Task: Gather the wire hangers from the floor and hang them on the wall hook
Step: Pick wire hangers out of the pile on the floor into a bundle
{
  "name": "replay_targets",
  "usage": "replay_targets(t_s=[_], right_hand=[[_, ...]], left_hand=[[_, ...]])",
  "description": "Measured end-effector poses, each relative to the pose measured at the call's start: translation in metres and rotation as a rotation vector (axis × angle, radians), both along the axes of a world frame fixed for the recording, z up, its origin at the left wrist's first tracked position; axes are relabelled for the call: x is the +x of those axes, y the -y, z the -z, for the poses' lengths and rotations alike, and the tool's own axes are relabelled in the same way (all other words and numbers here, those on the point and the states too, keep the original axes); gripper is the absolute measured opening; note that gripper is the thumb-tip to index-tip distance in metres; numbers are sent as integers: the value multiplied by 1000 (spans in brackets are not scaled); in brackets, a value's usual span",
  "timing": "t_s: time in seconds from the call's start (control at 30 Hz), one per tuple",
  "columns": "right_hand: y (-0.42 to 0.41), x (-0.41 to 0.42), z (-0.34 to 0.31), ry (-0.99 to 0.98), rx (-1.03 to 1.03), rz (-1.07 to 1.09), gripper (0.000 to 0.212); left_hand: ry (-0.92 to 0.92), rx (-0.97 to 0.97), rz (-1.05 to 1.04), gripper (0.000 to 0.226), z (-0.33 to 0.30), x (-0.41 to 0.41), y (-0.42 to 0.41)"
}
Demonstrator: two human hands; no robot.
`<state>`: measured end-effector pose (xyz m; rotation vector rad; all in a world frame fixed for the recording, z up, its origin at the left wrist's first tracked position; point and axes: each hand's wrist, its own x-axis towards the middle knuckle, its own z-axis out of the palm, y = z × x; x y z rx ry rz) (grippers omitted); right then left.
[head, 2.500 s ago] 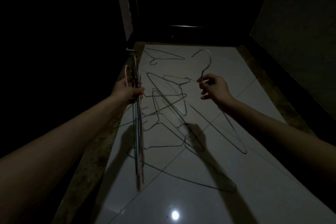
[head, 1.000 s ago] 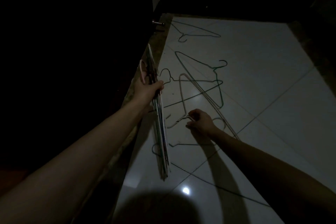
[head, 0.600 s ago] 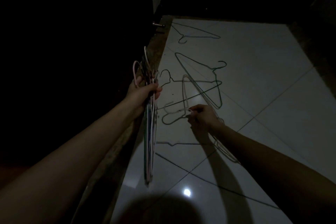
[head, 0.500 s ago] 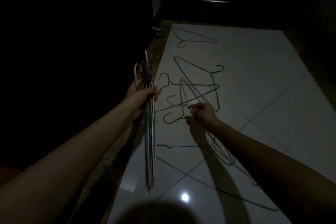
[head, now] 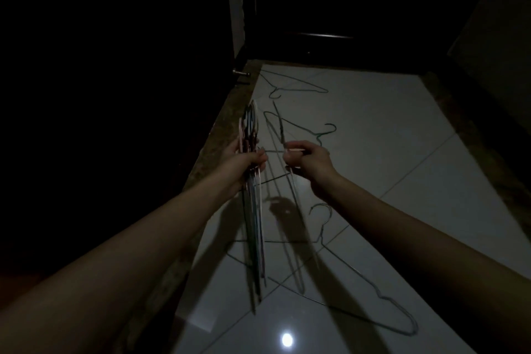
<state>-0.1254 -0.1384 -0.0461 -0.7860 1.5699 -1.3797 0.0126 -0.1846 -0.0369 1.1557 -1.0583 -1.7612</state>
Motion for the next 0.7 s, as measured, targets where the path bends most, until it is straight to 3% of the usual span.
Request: replay_targets(t_s=[0.17, 0.43, 0.57, 0.7], right_hand=[[-5, 10, 0, -38, -10, -10, 17], [-14, 2, 6, 13, -38, -71, 18], [-30, -24, 30, 24, 40, -57, 15], [-60, -58, 66, -99, 146, 1, 23]], left_hand=[[-5, -45, 64, 32, 4, -12, -3], [-22, -35, -38, 31, 6, -32, -10], [-6, -12, -99, 31, 11, -36, -7], [11, 9, -80, 33, 14, -39, -5]])
